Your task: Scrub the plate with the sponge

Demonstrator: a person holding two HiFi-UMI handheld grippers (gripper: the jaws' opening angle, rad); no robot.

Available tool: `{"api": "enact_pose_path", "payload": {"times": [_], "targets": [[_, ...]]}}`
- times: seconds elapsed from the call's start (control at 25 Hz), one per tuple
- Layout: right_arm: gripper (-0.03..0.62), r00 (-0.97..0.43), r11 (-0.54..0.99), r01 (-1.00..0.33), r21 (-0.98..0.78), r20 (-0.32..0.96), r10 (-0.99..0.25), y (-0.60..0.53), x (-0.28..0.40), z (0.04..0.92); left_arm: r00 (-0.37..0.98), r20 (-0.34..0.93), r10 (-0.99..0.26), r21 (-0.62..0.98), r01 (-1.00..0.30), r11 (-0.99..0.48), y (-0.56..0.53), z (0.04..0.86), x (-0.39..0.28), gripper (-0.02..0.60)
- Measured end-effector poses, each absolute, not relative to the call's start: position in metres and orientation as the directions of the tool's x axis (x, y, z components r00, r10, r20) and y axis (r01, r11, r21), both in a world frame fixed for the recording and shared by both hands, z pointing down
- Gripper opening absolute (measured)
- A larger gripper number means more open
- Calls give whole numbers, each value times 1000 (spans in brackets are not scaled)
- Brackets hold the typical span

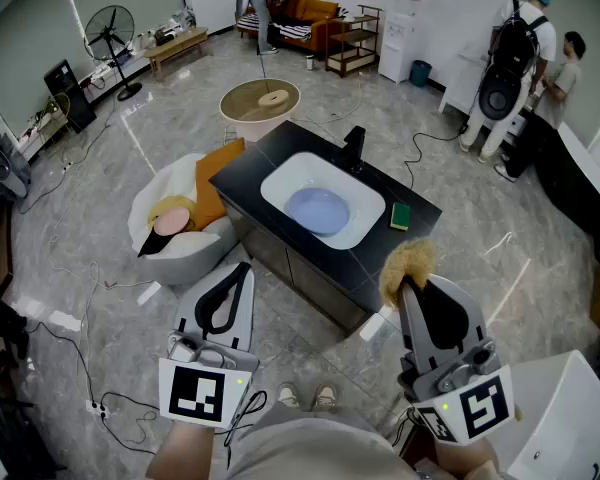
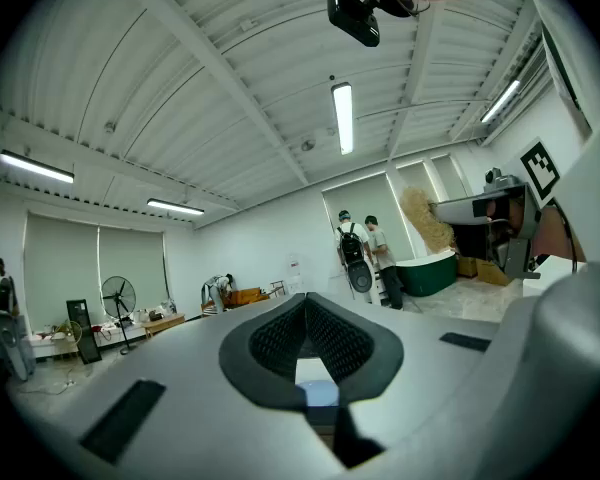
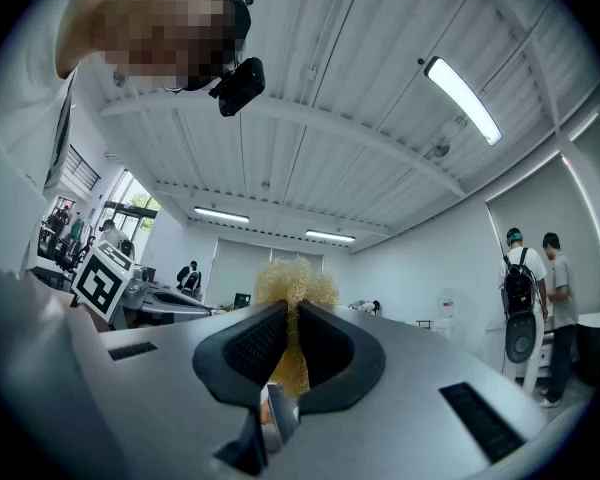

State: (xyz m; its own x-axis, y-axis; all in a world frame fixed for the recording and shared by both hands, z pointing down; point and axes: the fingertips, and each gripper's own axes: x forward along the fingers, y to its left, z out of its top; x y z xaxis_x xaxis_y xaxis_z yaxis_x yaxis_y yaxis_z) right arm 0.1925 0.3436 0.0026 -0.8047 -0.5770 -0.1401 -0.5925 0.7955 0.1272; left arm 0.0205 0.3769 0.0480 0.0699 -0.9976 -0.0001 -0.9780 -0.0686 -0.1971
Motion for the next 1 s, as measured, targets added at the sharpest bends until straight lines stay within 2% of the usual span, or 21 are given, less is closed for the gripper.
{"api": "enact_pose_path", "payload": {"times": [0.28,1.0], "targets": [[54,-809,810,-581,72,-156,-567,337,205,4,72,4,-997,-191,-979,-71,371,49,32,20],[54,-857,858,-510,69,-134,-498,319,224,26,28,18,-999,-204,-978,-31,357,59,61,20]]}}
